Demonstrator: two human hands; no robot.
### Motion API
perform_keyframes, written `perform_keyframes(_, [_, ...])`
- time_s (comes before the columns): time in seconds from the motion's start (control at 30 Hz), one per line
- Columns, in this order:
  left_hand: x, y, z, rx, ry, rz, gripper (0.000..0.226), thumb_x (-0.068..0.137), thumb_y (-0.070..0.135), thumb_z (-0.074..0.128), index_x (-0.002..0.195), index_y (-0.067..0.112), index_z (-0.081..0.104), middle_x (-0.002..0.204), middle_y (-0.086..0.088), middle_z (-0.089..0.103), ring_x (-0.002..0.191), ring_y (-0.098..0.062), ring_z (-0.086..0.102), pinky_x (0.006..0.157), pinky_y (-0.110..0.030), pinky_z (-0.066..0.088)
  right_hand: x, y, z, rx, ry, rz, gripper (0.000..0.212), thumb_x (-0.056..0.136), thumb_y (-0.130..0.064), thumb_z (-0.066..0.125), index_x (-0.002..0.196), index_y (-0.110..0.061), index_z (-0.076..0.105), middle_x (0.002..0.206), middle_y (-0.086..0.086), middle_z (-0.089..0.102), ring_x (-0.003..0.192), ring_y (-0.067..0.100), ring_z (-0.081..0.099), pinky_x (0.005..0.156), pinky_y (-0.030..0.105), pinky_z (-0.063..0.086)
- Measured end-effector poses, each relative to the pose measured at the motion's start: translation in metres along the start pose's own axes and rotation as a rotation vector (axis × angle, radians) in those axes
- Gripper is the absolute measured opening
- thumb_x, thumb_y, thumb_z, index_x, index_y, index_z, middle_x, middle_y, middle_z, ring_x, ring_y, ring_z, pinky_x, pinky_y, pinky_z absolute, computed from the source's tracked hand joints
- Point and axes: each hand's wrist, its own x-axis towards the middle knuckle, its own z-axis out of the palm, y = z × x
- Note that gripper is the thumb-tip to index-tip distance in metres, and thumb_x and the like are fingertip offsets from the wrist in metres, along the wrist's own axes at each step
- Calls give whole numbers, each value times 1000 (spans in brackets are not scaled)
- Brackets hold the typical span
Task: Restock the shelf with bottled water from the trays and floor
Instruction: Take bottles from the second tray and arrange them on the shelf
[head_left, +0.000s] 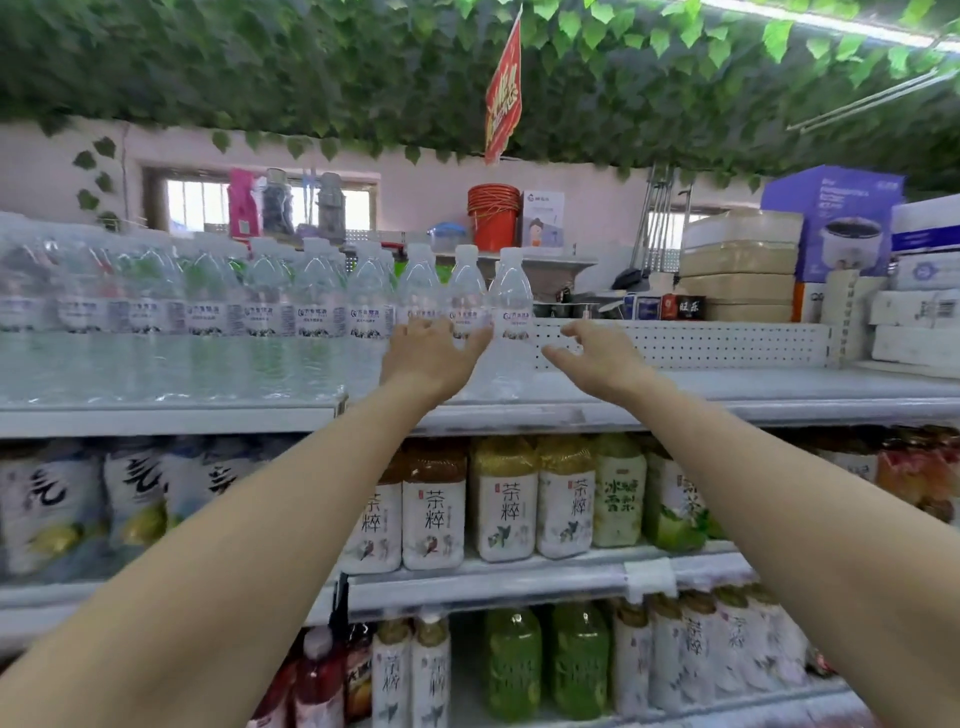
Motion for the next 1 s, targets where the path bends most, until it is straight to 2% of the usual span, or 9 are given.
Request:
perform_keyframes(0.07, [-24, -9, -6, -26, -16, -83, 83, 94, 74, 29, 147, 11, 45, 154, -15, 40, 143, -36, 30, 115, -49, 29, -22, -4, -5, -10, -29, -14, 63, 100, -52, 53, 150, -14, 44, 152, 7, 49, 139, 28, 47, 111, 42, 39])
perform_keyframes(0.17, [-68, -15, -14, -91, 23, -189, 75, 95, 69, 36, 139, 10, 52, 143, -17, 50, 131, -36, 45, 108, -46, 39, -59, -8, -13, 7, -71, -49, 65, 101, -53, 52, 152, -13, 41, 155, 7, 45, 140, 27, 45, 111, 41, 38])
perform_keyframes(0.3, [-141, -11, -23, -148, 41, -272, 65, 93, 60, 53, 133, 9, 57, 133, -13, 59, 122, -31, 55, 99, -39, 46, -118, -5, -22, 44, -112, -97, 63, 100, -51, 54, 151, -15, 42, 154, 9, 46, 139, 29, 45, 110, 42, 39])
perform_keyframes(0.4, [-197, -7, -26, -138, 25, -302, 65, 84, 54, 71, 132, 13, 57, 131, -9, 61, 119, -26, 57, 97, -35, 46, -164, -1, -24, 68, -157, -113, 65, 98, -49, 60, 151, -16, 42, 149, 10, 50, 132, 29, 51, 104, 42, 45])
perform_keyframes(0.5, [-247, -4, -34, -105, -11, -343, 70, 77, 50, 79, 133, 15, 55, 134, -9, 57, 121, -26, 54, 97, -35, 44, -207, -1, -25, 20, -210, -106, 66, 96, -48, 62, 152, -18, 41, 144, 10, 55, 126, 29, 56, 99, 40, 49])
perform_keyframes(0.57, [-277, -1, -43, -81, -3, -341, 71, 77, 48, 81, 133, 15, 54, 137, -7, 56, 126, -27, 51, 100, -38, 42, -231, -4, -24, -3, -231, -111, 68, 96, -49, 61, 152, -19, 40, 143, 11, 55, 125, 30, 56, 100, 44, 50])
perform_keyframes(0.7, [-330, 3, -60, -108, 67, -315, 60, 84, 45, 75, 131, 12, 57, 134, -6, 56, 127, -24, 49, 98, -32, 39, -274, -15, -21, 34, -205, -138, 68, 95, -52, 61, 152, -21, 40, 149, 10, 50, 134, 31, 50, 105, 46, 47])
perform_keyframes(0.83, [-371, -8, -65, -109, 105, -283, 56, 91, 55, 60, 133, 19, 55, 136, -6, 52, 131, -24, 44, 108, -40, 37, -314, -24, -11, 145, -188, -182, 64, 96, -51, 60, 151, -22, 42, 153, 4, 48, 142, 25, 42, 113, 44, 39])
perform_keyframes(1.0, [-398, -34, -61, -146, 139, -253, 53, 94, 49, 60, 136, 17, 54, 136, 0, 51, 128, -11, 41, 97, -19, 27, -343, -32, 27, 189, -254, -157, 63, 96, -54, 59, 151, -29, 40, 153, 1, 46, 142, 21, 40, 110, 39, 38])
